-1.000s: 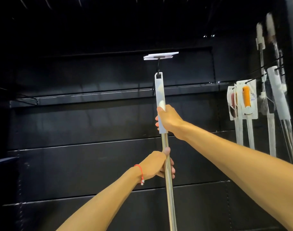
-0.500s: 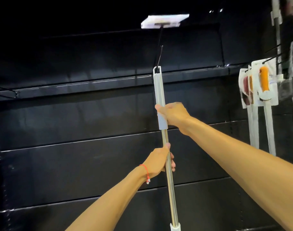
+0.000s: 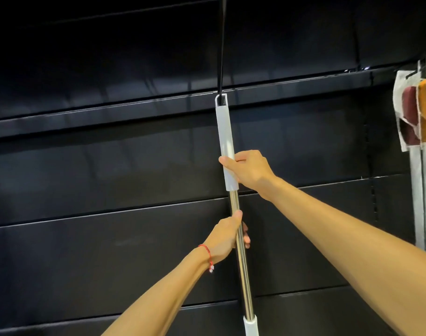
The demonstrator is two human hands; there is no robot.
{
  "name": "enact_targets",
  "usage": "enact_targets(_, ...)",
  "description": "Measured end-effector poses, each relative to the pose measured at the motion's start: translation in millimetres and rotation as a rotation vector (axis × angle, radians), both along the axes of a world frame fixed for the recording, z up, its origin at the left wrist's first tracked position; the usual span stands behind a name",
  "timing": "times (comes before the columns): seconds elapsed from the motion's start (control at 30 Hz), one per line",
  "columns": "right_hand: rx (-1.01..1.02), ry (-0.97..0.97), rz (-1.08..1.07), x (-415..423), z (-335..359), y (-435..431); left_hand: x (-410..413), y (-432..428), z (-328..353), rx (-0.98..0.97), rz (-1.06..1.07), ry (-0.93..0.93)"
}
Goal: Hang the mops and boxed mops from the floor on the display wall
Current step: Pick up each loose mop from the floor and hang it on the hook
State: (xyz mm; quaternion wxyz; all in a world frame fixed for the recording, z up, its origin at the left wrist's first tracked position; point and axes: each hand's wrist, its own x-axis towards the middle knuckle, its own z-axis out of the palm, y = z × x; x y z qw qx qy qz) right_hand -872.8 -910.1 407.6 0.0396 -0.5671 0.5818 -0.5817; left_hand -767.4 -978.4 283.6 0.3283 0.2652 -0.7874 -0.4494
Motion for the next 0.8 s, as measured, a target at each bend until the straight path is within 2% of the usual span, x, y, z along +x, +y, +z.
enact_targets(0.23, -0.049, 0.019, -0.011, -9, -7, -32, -15, -20, -4, 0.053, 0.010, 0.044)
enact_targets(0.43, -0.065, 0.021, -0.038, -10, -10, -33, -15, -22, -6, 0.063, 0.053, 0.002)
enact_targets(0.47, -0.041, 0.057, -0.060, -9, -13, -31, -13, -23, -9, 0.039, 0.064, -0.021)
enact_targets(0.57, -0.021, 0.218, -0.179, -6, -41, -13, 3, -16, -20, -0.213, 0.114, -0.152)
enact_targets(0.63, -0.124, 0.354, -0.247, -3, -68, 8, 19, -4, -26, -0.284, 0.202, -0.112)
enact_targets(0.7, -0.134, 0.506, -0.291, 3, -90, 32, 38, 11, -33, -0.320, 0.301, -0.094)
enact_targets(0.8, -0.087, 0.711, -0.278, 21, -121, 65, 74, 42, -43, -0.548, 0.393, -0.256)
